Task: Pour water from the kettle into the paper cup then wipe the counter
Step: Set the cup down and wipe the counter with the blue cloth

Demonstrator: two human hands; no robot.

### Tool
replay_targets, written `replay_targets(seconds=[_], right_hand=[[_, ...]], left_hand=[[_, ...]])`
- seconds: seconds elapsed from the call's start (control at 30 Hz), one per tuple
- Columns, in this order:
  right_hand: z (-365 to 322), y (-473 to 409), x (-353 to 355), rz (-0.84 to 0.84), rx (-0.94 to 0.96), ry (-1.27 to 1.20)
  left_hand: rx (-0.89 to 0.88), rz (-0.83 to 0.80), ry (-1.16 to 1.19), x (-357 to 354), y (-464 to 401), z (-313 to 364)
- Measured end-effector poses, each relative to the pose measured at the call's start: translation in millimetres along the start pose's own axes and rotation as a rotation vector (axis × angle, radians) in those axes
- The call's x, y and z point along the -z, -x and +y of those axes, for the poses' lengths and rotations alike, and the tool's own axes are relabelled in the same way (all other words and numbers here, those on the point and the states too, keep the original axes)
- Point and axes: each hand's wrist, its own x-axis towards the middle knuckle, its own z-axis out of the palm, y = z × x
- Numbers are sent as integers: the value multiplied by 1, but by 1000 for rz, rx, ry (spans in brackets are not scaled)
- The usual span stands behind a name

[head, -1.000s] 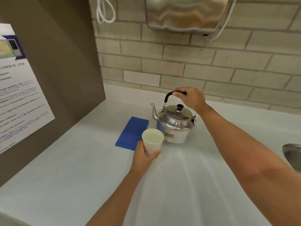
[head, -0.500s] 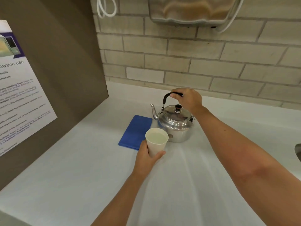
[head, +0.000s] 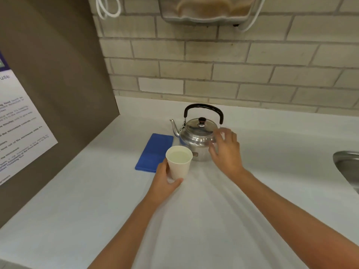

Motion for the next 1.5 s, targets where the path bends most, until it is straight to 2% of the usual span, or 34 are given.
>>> replay_targets(seconds=[0.1, 0.17, 0.27, 0.33, 0.5, 0.67, 0.8, 0.9, 1.03, 1.13, 1.2, 1.3, 1.4, 1.43, 1.5], right_hand=[[27, 62, -10, -216, -72, 113], [41, 88, -16, -307, -111, 177], [45, 99, -19, -331, -118, 216], [42, 98, -19, -356, -141, 223], [41, 100, -19, -403, -171, 233], [50, 101, -26, -387, -171, 244], [49, 99, -26, -382, -171, 260], [44, 99, -25, -386, -185, 244], [39, 98, -24, -394, -198, 232], [39, 98, -24, -407, -208, 224], [40, 97, -23, -404, -216, 209], [38, 99, -21, -416, -221, 198], [37, 104, -15, -442, -229, 160], [37, 107, -14, -453, -234, 147], [36, 112, -11, -464, -238, 137]], left_hand=[[-54, -82, -119, 18, 10, -2], [-83, -74, -119, 31, 10, -2], [-122, 31, -134, 51, -10, -2], [-121, 51, -253, 58, -35, -3], [-101, -33, -795, 42, -105, -14], [-34, -196, -980, 27, -130, -32], [-115, -169, -982, 41, -106, -47], [-184, -118, -999, 92, -81, -73], [-7, -29, -1006, 148, -69, -93], [88, -14, -994, 120, -60, -81], [75, -15, -979, 90, -41, -70], [-87, -104, -965, 58, 9, -59], [-264, -218, -923, 66, 53, -65], [-250, -205, -919, 79, 55, -68], [-104, -108, -942, 100, 46, -70]])
